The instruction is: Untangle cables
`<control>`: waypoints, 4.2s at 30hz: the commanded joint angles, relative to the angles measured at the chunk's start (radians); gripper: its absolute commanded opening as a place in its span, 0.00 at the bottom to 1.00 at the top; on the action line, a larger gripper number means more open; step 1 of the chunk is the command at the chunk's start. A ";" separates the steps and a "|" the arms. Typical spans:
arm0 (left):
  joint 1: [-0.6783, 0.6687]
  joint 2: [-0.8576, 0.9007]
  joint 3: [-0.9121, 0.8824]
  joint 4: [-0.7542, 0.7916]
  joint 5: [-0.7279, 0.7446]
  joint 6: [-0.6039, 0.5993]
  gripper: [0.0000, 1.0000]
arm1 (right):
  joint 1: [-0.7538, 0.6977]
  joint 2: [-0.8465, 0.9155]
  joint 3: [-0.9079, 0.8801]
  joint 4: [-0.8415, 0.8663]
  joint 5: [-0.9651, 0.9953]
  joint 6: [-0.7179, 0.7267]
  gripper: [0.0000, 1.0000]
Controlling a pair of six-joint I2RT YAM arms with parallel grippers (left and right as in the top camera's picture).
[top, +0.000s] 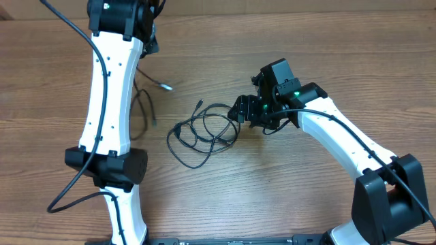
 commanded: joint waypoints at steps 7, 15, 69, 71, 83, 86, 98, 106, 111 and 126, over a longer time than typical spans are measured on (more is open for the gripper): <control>0.063 0.015 -0.171 -0.002 -0.319 -0.063 0.04 | -0.003 -0.003 -0.006 -0.007 -0.001 0.004 0.78; 0.120 0.015 -0.334 -0.002 -0.213 -0.128 0.04 | -0.003 -0.003 -0.006 0.015 -0.001 0.004 0.80; 0.569 -0.401 -0.128 -0.002 0.639 0.105 1.00 | 0.176 0.015 0.402 0.142 -0.090 -0.029 0.97; 0.552 -0.381 -0.167 0.008 0.636 0.105 1.00 | 0.176 0.015 0.402 0.128 -0.090 -0.029 1.00; 0.458 -0.078 -0.277 0.179 0.640 0.010 0.96 | 0.175 0.015 0.401 -0.016 -0.070 -0.031 1.00; 0.438 0.013 -0.277 0.175 0.639 0.002 0.95 | 0.175 0.015 0.401 -0.030 -0.060 -0.031 1.00; 0.436 0.263 -0.277 0.218 0.639 0.014 0.68 | 0.175 0.015 0.401 -0.081 -0.007 -0.034 1.00; 0.436 0.283 -0.277 0.219 0.639 0.040 0.25 | 0.175 0.016 0.401 -0.079 0.016 -0.034 1.00; 0.444 0.282 -0.262 0.179 0.640 0.040 0.04 | 0.175 0.019 0.401 -0.080 0.016 -0.034 1.00; 0.515 0.009 -0.080 -0.003 0.638 0.073 0.04 | 0.175 0.020 0.400 -0.111 0.015 -0.034 1.00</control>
